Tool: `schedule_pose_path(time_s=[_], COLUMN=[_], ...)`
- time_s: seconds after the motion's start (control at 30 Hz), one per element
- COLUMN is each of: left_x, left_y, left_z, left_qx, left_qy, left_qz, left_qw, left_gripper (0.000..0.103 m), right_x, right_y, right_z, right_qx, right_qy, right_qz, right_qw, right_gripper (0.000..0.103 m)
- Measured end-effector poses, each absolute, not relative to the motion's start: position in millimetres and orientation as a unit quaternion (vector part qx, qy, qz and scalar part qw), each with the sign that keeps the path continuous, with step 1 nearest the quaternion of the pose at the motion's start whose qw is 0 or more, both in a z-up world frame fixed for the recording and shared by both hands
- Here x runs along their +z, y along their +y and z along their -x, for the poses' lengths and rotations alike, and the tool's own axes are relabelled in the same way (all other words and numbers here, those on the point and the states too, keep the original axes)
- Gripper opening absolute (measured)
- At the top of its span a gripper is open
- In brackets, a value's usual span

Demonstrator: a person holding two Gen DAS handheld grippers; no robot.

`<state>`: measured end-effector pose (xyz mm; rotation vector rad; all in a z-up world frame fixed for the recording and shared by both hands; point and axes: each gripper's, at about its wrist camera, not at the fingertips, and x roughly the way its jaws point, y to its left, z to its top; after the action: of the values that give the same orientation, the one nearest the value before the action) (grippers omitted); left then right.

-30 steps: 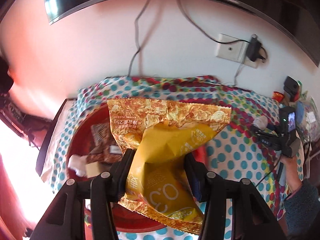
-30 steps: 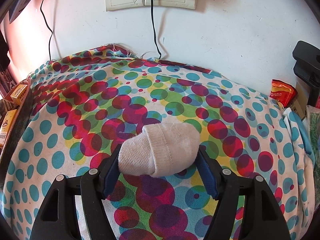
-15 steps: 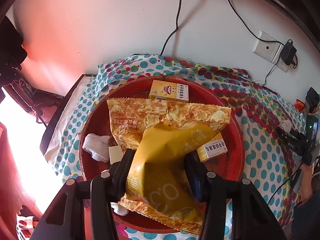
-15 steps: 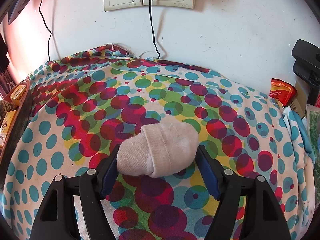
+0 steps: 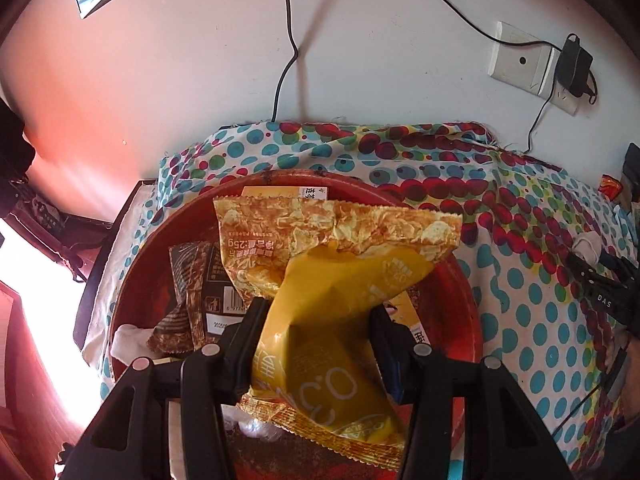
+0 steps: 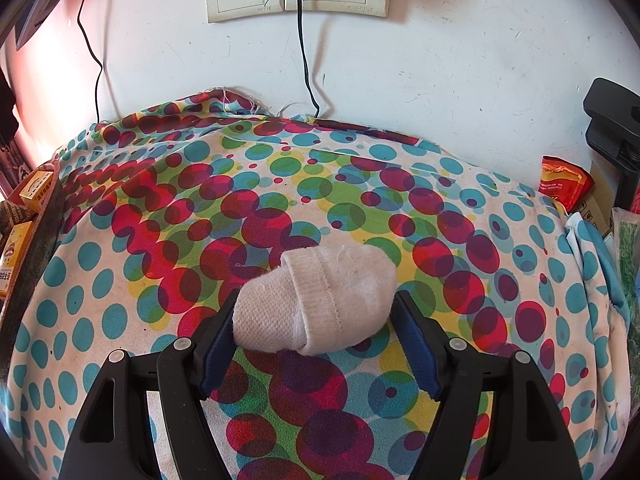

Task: Organize objects
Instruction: 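Carry the yellow chip bag with the left tool into the red tray and release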

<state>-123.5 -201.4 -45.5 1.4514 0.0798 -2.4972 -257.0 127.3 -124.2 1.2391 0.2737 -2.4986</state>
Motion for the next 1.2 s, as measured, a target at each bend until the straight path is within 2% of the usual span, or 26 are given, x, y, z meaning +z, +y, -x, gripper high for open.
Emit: schedule_pose_path(time_s=[0.43,0.77,0.93,1.2], left_x=[-76,-76,-63,-41], left_y=[-217,-218,-224,-205], left_z=[146,142,123,41], left_qx=[-0.846,-0.846,-0.855,-0.892], left_qy=[0.035,0.035,0.064,0.051], left_qz=[-0.512,-0.512,-0.494,-0.430], left_qw=[0.148,0.149,0.141,0.132], left_gripper=[0.052,0.056,0.056,0.057], right_x=[-126,-127,-128,-128], right_y=[128,129,129,130], right_z=[256,256,256,256], right_qx=[-0.879,-0.880,-0.880,-0.879], right_qy=[0.096,0.094,0.094,0.094], right_qz=[-0.436,-0.437,-0.437,-0.437], right_qw=[0.168,0.162,0.162,0.163], right_gripper=[0.072,0.076,0.077,0.078])
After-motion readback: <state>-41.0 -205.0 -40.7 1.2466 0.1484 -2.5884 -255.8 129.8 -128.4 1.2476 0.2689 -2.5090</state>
